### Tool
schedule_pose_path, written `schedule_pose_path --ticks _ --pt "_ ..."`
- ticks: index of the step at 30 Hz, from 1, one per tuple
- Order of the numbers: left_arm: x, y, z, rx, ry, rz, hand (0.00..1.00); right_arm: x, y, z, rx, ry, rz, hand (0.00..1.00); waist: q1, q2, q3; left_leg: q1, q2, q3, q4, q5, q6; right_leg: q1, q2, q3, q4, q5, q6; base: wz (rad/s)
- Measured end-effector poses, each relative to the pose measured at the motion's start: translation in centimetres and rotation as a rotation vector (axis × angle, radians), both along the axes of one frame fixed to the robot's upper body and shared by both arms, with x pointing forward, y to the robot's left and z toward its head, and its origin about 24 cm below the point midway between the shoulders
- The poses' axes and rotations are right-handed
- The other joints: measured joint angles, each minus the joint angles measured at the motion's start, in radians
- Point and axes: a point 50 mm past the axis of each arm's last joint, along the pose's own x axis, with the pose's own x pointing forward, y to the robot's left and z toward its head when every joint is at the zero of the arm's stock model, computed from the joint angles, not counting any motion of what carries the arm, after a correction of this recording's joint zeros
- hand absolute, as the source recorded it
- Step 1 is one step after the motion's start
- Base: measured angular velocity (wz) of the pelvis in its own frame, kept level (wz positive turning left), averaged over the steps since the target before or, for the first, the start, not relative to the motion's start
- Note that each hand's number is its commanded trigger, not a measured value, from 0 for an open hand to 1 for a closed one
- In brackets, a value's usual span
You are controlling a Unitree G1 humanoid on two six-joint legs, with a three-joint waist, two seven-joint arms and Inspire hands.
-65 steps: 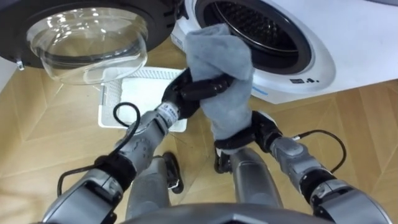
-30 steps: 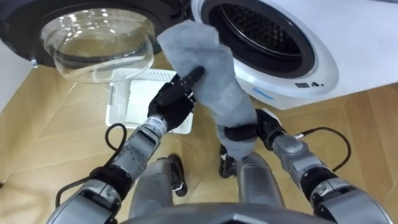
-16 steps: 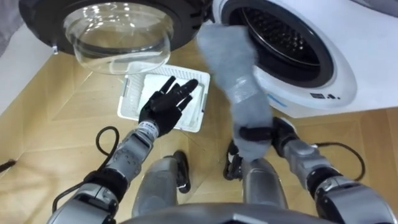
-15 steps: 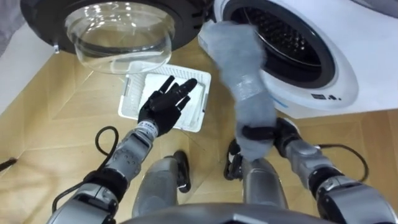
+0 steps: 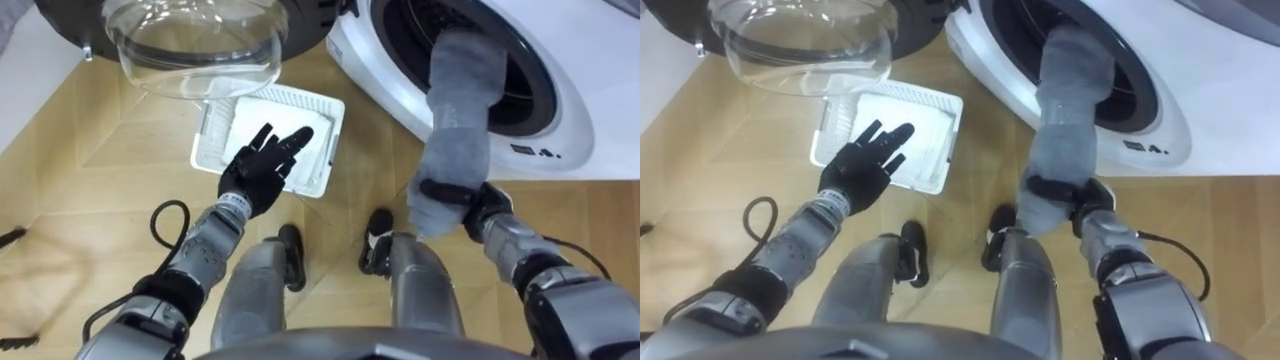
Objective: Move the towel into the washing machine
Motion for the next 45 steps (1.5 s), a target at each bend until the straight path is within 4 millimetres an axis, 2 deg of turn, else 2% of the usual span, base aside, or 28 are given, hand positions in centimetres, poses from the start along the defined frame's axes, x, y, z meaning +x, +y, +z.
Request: schedule_pose_path --ticks 3,5,6,8,10,17,18,20,21,23,24,25,26,27,28,29,30,31,32,33,38,41,42,45 --pt "0.2 0.1 0.2 0.006 -0.005 0.002 0.0 0.5 -0.9 0.6 0.011 -0.023 -0.062 1.0 0.0 -0.001 0.0003 -0.001 0.0 0.0 0.002 0.0 0.0 0.001 0.0 0.0 0.003 -0.001 0.001 0.03" --pt "0.4 0.3 0.2 0.016 -0.005 0.002 0.0 0.9 -2.6 1.4 0.008 -0.052 -0.132 1.0 -0.002 -0.002 0.0009 -0.008 -0.004 0.0 0.012 0.0 0.0 -0.002 -0.015 -0.006 0.015 -0.008 0.001 0.11" --pt "0.4 0.4 0.2 0.027 -0.005 -0.001 0.0 1.1 -3.7 2.0 0.002 -0.063 -0.166 1.0 -0.003 -0.006 0.0026 -0.01 -0.007 0.0 0.013 0.0 0.001 -0.005 -0.019 -0.007 0.021 -0.011 0.002 0.12" --pt "0.3 0.8 0.2 0.05 -0.001 -0.007 0.0 1.5 -4.5 2.6 0.001 -0.078 -0.193 1.0 -0.008 -0.015 0.0073 -0.01 -0.015 0.0 0.013 0.002 0.005 -0.01 -0.031 -0.008 0.031 -0.019 0.003 0.12" --pt "0.2 1.1 0.2 0.082 -0.002 -0.019 0.0 1.7 -4.4 2.7 0.017 -0.072 -0.194 1.0 -0.012 -0.026 0.0089 -0.013 -0.018 0.0 0.013 0.004 0.007 -0.016 -0.036 -0.01 0.037 -0.023 0.003 0.12" --pt "0.0 2.1 0.7 0.114 -0.019 -0.007 0.0 3.1 -4.5 3.8 0.052 -0.057 -0.193 1.0 -0.03 -0.081 0.0064 -0.063 -0.018 0.011 0.065 0.007 0.011 -0.06 -0.054 -0.003 0.092 -0.029 0.005 0.06" --pt "0.0 2.2 0.8 0.115 -0.021 -0.006 0.0 3.4 -4.6 4.0 0.06 -0.058 -0.194 1.0 -0.032 -0.083 0.006 -0.064 -0.018 0.015 0.068 0.006 0.012 -0.061 -0.056 -0.003 0.096 -0.029 0.005 0.0" --pt "-0.1 2.1 1.1 0.111 -0.038 -0.004 0.0 4.3 -4.5 4.8 0.102 -0.077 -0.213 1.0 -0.036 -0.092 0.0051 -0.065 -0.018 0.03 0.08 0.0 0.024 -0.067 -0.066 0.001 0.109 -0.032 0.009 0.0" --pt "-0.1 2.1 1.2 0.11 -0.042 -0.004 0.0 4.5 -4.4 5.0 0.12 -0.086 -0.224 0.96 -0.036 -0.096 0.0054 -0.066 -0.019 0.032 0.079 0.0 0.026 -0.07 -0.068 0.003 0.115 -0.033 0.01 0.0" --pt "-0.1 2.3 1.6 0.111 -0.062 0.006 0.0 5.5 -3.9 5.6 0.203 -0.118 -0.263 0.99 -0.041 -0.122 0.0048 -0.07 -0.021 0.047 0.084 -0.002 0.036 -0.086 -0.071 0.021 0.135 -0.036 0.014 0.02" --pt "-0.1 2.5 1.7 0.117 -0.071 0.016 0.0 6.1 -3.7 6.1 0.242 -0.137 -0.276 0.69 -0.047 -0.128 0.005 -0.078 -0.016 0.055 0.089 -0.001 0.039 -0.09 -0.07 0.021 0.135 -0.035 0.015 0.05" --pt "0.0 2.6 1.8 0.119 -0.072 0.02 0.0 6.4 -3.6 6.4 0.263 -0.149 -0.283 0.58 -0.052 -0.128 0.0053 -0.081 -0.015 0.056 0.092 -0.001 0.04 -0.091 -0.07 0.02 0.135 -0.034 0.015 0.03" --pt "-0.1 2.7 1.7 0.121 -0.069 0.023 0.0 7.0 -3.3 6.9 0.314 -0.174 -0.307 0.98 -0.058 -0.129 0.0051 -0.085 -0.013 0.057 0.099 -0.002 0.042 -0.092 -0.07 0.02 0.136 -0.031 0.016 0.0" --pt "-0.3 2.8 1.7 0.123 -0.068 0.024 0.0 7.6 -3.0 7.5 0.363 -0.198 -0.327 0.98 -0.062 -0.13 0.0048 -0.086 -0.013 0.058 0.1 -0.002 0.045 -0.092 -0.07 0.022 0.135 -0.027 0.018 -0.04" --pt "-0.4 2.8 1.7 0.128 -0.07 0.023 0.0 8.0 -2.8 7.8 0.386 -0.211 -0.338 0.84 -0.067 -0.131 0.0047 -0.086 -0.014 0.057 0.101 -0.002 0.046 -0.093 -0.071 0.022 0.135 -0.026 0.019 0.0" --pt "-0.7 2.9 1.7 0.136 -0.074 0.024 0.0 8.7 -2.5 8.5 0.441 -0.233 -0.365 0.75 -0.079 -0.131 0.0047 -0.089 -0.018 0.057 0.101 -0.001 0.05 -0.096 -0.076 0.022 0.137 -0.024 0.021 0.0" --pt "-0.8 2.8 1.6 0.15 -0.077 0.016 0.0 9.2 -2.2 9.0 0.484 -0.249 -0.388 0.82 -0.083 -0.132 0.0047 -0.094 -0.019 0.059 0.104 -0.001 0.052 -0.102 -0.078 0.022 0.138 -0.021 0.022 0.04" --pt "-0.8 2.8 1.6 0.158 -0.078 0.011 0.0 9.3 -2.2 9.1 0.504 -0.257 -0.402 0.7 -0.083 -0.132 0.005 -0.098 -0.019 0.06 0.109 -0.001 0.053 -0.105 -0.08 0.02 0.141 -0.021 0.022 0.04" --pt "-0.9 2.6 1.6 0.169 -0.078 0.002 0.0 9.4 -2.2 9.2 0.539 -0.27 -0.431 0.11 -0.085 -0.133 0.0053 -0.104 -0.02 0.06 0.117 -0.003 0.056 -0.109 -0.085 0.019 0.149 -0.021 0.022 0.06" --pt "-0.9 2.5 1.5 0.175 -0.076 0.0 0.0 9.4 -2.2 9.3 0.559 -0.278 -0.446 0.0 -0.088 -0.135 0.0046 -0.107 -0.025 0.061 0.118 -0.004 0.058 -0.113 -0.089 0.022 0.154 -0.022 0.025 0.05" --pt "-0.7 2.8 1.7 0.186 -0.082 0.004 0.0 9.6 -2.2 9.5 0.572 -0.289 -0.45 0.0 -0.094 -0.144 0.0055 -0.117 -0.03 0.061 0.125 -0.008 0.065 -0.124 -0.091 0.028 0.156 -0.023 0.031 0.0" --pt "-0.5 2.9 1.8 0.189 -0.088 0.008 0.0 9.7 -2.1 9.6 0.596 -0.305 -0.446 0.0 -0.099 -0.157 0.0053 -0.122 -0.032 0.065 0.126 -0.009 0.066 -0.134 -0.089 0.039 0.16 -0.025 0.034 -0.02" --pt "-0.5 3.0 1.9 0.191 -0.09 0.009 0.0 9.7 -2.1 9.6 0.613 -0.315 -0.445 0.0 -0.1 -0.164 0.006 -0.126 -0.031 0.069 0.128 -0.009 0.066 -0.141 -0.088 0.043 0.164 -0.024 0.034 -0.06" --pt "-0.4 3.1 1.9 0.195 -0.09 0.007 0.0 9.8 -2.0 9.7 0.625 -0.327 -0.436 0.0 -0.102 -0.166 0.0056 -0.134 -0.023 0.071 0.137 -0.013 0.069 -0.144 -0.083 0.042 0.163 -0.024 0.034 -0.05"
